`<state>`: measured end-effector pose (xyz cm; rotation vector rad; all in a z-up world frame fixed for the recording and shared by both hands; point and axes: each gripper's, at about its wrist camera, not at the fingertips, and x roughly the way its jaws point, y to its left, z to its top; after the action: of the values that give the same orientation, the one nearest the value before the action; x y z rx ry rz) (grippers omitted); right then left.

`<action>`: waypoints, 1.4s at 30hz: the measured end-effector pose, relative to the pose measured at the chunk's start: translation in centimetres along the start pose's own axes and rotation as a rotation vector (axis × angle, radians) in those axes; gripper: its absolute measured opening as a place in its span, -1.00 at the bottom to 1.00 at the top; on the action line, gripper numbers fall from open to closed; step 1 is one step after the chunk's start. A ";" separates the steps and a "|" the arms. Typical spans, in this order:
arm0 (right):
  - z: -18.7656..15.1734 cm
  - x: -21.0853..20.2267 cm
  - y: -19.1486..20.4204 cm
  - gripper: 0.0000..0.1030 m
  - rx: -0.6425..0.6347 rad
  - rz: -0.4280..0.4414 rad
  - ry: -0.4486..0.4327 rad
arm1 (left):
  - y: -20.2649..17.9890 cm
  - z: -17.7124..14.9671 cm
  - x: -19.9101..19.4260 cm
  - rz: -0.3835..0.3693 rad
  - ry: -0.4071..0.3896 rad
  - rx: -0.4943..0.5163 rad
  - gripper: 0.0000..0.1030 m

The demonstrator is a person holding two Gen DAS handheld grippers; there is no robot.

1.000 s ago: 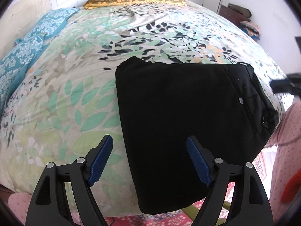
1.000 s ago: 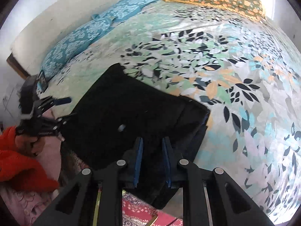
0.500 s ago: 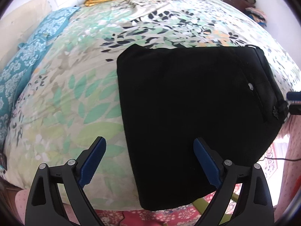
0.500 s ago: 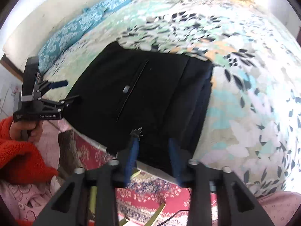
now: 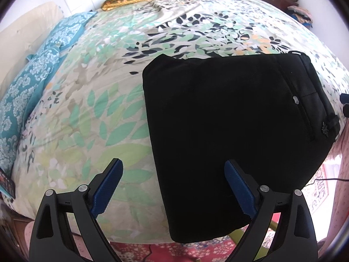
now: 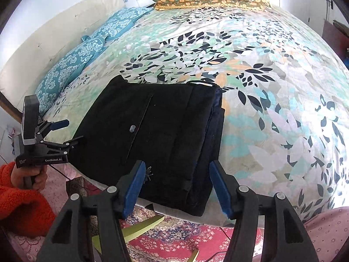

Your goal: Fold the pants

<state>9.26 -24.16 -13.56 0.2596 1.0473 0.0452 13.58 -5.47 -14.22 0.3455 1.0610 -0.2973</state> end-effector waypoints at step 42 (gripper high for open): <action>17.9 5.0 -5.8 -0.29 0.046 0.414 -0.032 | 5.5 18.8 2.6 -0.468 -0.087 -0.225 -0.59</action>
<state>26.65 -32.37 -10.69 0.5149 0.9495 0.3889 31.92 -8.45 -7.43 -0.1228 1.0695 -0.5991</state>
